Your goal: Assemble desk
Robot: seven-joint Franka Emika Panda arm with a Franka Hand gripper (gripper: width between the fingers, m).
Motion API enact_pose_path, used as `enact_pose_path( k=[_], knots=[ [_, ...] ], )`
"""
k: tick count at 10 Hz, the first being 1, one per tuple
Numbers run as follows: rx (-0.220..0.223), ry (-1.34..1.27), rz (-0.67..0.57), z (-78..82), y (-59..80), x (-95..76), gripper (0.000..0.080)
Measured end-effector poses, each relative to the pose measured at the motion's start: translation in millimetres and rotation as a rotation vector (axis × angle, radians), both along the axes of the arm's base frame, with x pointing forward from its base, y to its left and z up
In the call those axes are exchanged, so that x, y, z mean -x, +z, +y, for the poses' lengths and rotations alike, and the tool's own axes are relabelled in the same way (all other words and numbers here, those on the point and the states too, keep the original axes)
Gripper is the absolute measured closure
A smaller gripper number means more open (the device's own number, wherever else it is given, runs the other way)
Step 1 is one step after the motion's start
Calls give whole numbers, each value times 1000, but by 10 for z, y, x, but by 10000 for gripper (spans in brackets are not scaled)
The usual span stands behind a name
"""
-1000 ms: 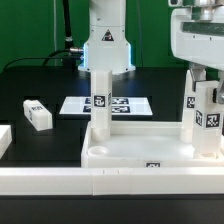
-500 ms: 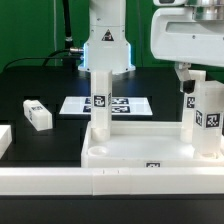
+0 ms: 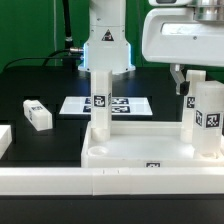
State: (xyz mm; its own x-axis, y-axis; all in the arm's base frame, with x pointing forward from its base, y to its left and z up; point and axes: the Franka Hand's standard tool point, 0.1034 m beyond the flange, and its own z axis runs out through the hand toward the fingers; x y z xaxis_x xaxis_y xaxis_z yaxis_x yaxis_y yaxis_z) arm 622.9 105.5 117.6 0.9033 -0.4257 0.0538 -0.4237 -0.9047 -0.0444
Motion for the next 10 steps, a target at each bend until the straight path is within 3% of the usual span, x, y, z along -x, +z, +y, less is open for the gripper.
enact_pose_path(
  k=[4, 6, 8, 9, 10],
  knots=[
    [31, 389, -9, -27, 17, -17, 151],
    [40, 444, -10, -32, 24, -20, 151],
    [41, 442, -10, -37, 22, -22, 415],
    [39, 412, -10, -36, 21, -23, 415],
    [39, 407, -10, -41, 19, -23, 513]
  ],
)
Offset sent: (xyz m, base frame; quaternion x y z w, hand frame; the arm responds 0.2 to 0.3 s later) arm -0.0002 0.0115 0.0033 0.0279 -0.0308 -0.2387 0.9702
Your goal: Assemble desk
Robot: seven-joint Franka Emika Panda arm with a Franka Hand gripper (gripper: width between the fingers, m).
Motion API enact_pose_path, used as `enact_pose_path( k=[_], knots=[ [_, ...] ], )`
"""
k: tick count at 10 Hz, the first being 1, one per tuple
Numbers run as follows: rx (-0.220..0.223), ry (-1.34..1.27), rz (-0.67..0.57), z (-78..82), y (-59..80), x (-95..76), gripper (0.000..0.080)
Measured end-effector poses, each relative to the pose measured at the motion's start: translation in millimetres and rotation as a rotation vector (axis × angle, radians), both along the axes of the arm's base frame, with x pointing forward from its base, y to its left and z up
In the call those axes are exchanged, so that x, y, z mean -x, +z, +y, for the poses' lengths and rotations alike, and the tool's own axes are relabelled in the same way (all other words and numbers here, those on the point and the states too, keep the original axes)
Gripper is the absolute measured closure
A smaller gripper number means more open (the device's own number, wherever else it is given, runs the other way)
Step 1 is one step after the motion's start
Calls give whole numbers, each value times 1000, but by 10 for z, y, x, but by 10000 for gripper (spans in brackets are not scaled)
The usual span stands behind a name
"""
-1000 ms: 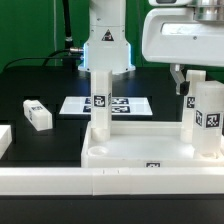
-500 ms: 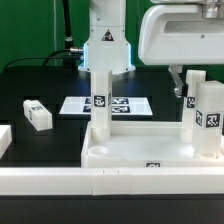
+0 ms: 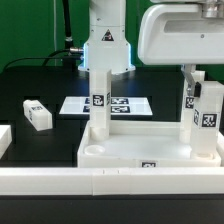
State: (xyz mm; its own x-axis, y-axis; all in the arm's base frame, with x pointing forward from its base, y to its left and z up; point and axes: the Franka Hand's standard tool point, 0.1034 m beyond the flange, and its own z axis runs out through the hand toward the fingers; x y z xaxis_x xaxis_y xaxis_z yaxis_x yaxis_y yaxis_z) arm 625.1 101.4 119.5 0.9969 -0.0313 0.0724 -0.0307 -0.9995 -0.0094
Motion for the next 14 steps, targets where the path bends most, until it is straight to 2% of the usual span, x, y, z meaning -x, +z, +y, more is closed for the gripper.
enact_pose_path(
  k=[3, 4, 11, 14],
  knots=[
    [-20, -249, 3, 4, -5, 2, 513],
    [-42, -439, 7, 10, -8, 5, 513],
    [-112, -1236, 13, 13, -30, 1, 512],
    [-122, -1339, 15, 17, -33, 0, 500]
  ],
)
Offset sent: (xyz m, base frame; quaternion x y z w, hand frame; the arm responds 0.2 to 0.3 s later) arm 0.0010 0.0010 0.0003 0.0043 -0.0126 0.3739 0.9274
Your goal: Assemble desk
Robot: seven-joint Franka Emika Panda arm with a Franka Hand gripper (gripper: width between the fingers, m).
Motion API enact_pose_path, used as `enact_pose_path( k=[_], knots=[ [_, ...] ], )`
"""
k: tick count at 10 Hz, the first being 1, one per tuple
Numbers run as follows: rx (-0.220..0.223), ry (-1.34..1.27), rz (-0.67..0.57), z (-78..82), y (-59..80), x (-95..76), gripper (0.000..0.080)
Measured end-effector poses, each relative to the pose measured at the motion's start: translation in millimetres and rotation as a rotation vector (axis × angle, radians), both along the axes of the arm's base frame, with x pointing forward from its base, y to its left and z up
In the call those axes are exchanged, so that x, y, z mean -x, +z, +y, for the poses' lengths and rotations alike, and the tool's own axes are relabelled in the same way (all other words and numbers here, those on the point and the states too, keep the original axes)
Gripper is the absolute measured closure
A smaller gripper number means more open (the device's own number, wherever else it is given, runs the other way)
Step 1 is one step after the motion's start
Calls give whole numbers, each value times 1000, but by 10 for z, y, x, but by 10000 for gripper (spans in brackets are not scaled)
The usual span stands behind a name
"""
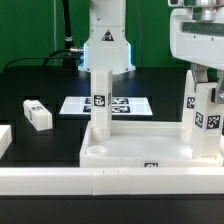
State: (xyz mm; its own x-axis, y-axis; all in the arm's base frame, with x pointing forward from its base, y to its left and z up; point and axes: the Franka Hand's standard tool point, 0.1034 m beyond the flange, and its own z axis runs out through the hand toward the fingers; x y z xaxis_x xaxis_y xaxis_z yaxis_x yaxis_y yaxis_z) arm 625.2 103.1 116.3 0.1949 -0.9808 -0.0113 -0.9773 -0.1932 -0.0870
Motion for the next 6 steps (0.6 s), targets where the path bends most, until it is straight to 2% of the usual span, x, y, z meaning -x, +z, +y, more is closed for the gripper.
enact_pose_path(
  k=[1, 2, 3, 6],
  knots=[
    [5, 55, -2, -5, 1, -1, 327],
    [10, 120, -4, -13, 10, -5, 192],
    [17, 182, -3, 2, 17, -7, 162],
    [42, 466, -13, -8, 17, -13, 152]
  ],
)
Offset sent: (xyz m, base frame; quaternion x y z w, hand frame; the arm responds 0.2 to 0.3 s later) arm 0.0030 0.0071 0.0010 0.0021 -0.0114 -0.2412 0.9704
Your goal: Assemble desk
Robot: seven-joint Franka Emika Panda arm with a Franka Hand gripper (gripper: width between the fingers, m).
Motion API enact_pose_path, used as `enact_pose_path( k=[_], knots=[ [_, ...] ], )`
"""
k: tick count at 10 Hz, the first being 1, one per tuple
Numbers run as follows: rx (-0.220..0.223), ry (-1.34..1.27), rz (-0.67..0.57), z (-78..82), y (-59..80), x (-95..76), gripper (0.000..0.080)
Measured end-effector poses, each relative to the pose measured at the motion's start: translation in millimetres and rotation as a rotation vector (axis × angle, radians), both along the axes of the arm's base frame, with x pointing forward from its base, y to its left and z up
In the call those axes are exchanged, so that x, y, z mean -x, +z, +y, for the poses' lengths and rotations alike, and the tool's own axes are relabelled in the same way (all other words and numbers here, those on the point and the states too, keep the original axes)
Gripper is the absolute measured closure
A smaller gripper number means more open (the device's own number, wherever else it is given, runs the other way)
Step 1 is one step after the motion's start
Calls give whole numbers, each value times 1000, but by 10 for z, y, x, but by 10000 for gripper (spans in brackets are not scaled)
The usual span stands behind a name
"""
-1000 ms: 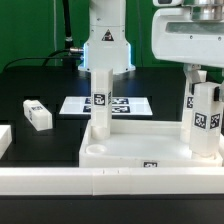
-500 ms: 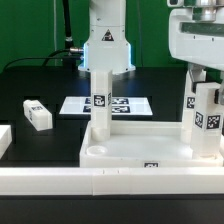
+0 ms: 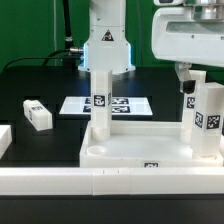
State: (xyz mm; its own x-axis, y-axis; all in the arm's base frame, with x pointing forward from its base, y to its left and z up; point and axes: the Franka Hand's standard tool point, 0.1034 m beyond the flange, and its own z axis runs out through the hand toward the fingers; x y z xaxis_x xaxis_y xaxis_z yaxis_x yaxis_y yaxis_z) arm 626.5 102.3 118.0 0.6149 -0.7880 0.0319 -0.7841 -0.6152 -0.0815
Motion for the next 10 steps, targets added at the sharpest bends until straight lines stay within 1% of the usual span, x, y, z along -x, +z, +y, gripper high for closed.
enact_pose_path(
  k=[2, 3, 4, 9, 10],
  knots=[
    [13, 120, -3, -3, -3, 0, 151],
    [44, 270, 0, -6, -19, 8, 151],
    [57, 380, 1, 6, -26, 11, 151],
    [97, 806, -7, -1, -11, -6, 151],
    [101, 877, -8, 25, -15, -2, 151]
  ],
)
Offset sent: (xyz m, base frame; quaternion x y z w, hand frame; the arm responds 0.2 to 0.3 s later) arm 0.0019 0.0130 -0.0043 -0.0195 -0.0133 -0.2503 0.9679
